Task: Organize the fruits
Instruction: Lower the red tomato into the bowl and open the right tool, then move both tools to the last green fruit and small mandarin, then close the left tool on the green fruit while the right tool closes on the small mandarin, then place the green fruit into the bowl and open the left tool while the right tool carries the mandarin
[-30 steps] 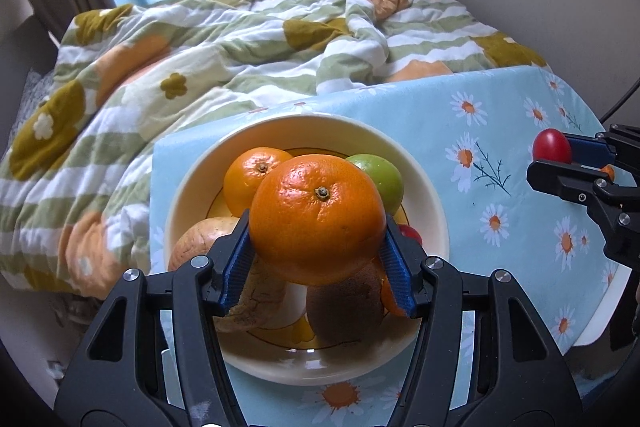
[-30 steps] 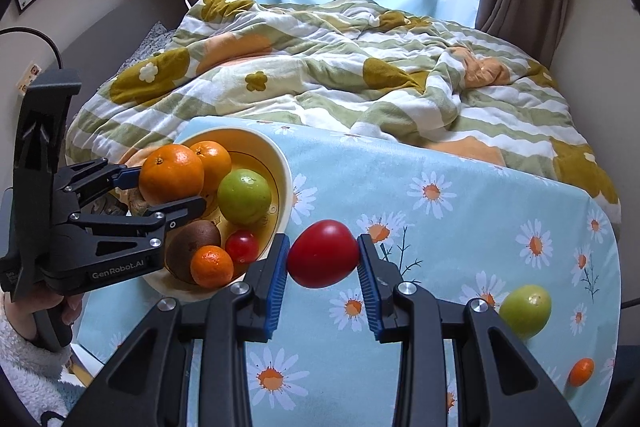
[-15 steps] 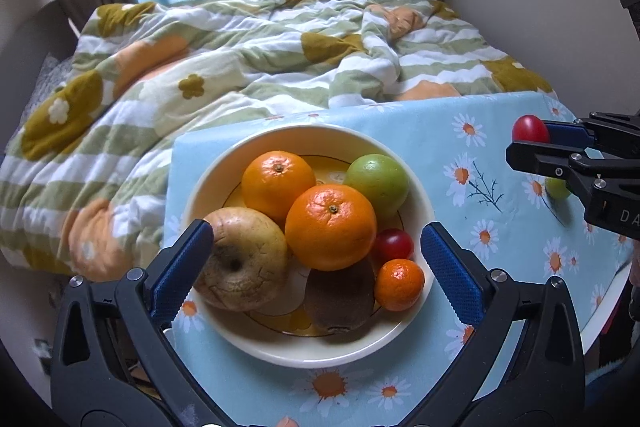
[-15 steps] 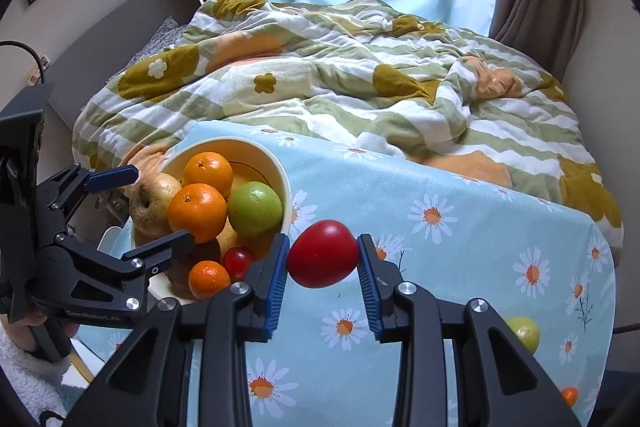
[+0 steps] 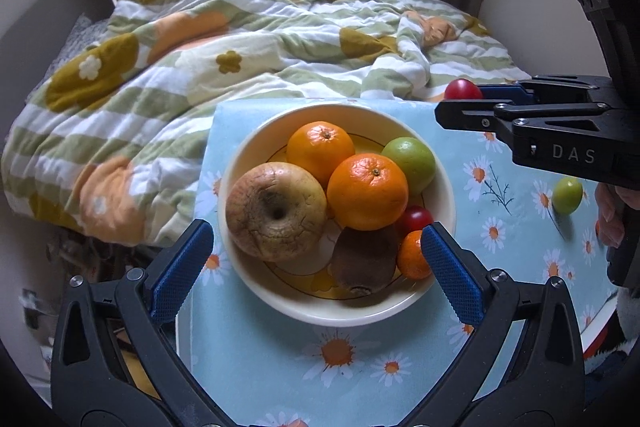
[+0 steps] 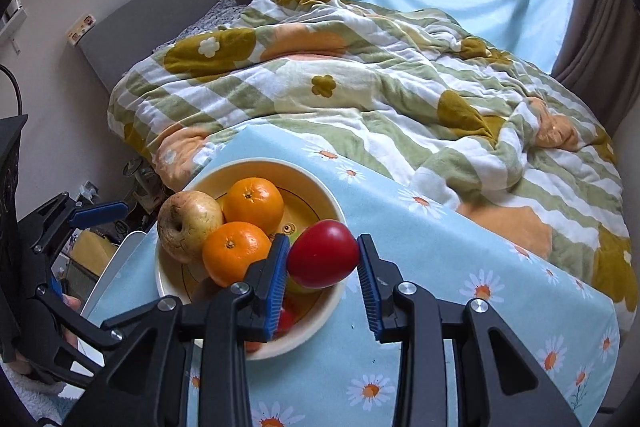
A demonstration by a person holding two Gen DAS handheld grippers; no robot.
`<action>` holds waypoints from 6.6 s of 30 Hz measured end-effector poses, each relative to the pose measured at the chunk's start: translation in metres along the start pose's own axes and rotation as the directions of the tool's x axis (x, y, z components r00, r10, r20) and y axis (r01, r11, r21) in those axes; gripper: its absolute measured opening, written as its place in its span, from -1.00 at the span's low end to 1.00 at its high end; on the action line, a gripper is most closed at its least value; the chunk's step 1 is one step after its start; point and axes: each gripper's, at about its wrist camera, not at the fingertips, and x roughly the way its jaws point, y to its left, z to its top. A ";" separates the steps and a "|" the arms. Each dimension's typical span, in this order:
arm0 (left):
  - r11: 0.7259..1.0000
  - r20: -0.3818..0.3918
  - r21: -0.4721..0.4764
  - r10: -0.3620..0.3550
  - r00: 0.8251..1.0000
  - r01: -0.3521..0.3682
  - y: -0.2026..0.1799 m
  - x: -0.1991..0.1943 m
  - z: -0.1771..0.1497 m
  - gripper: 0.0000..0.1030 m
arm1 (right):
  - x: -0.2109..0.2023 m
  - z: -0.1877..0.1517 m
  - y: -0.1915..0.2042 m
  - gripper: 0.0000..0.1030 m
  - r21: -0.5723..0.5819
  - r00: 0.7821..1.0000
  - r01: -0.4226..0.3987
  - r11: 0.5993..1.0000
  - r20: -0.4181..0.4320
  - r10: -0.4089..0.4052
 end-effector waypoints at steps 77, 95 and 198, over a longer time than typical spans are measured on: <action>0.861 -0.079 0.457 -0.212 0.974 0.224 -0.264 0.001 0.024 1.00 | -0.195 -0.248 -0.162 0.99 0.653 0.896 0.391 0.649 -0.108 -0.431; 0.720 -0.238 0.578 -0.302 0.923 0.384 -0.349 0.093 0.000 0.81 | -0.152 -0.300 -0.194 0.98 0.781 0.882 0.411 0.470 -0.211 -0.421; 0.998 0.119 0.039 -0.052 0.991 0.047 0.007 0.001 -0.040 1.00 | -0.033 -0.115 0.025 -0.36 0.292 0.980 0.183 0.939 0.026 -0.199</action>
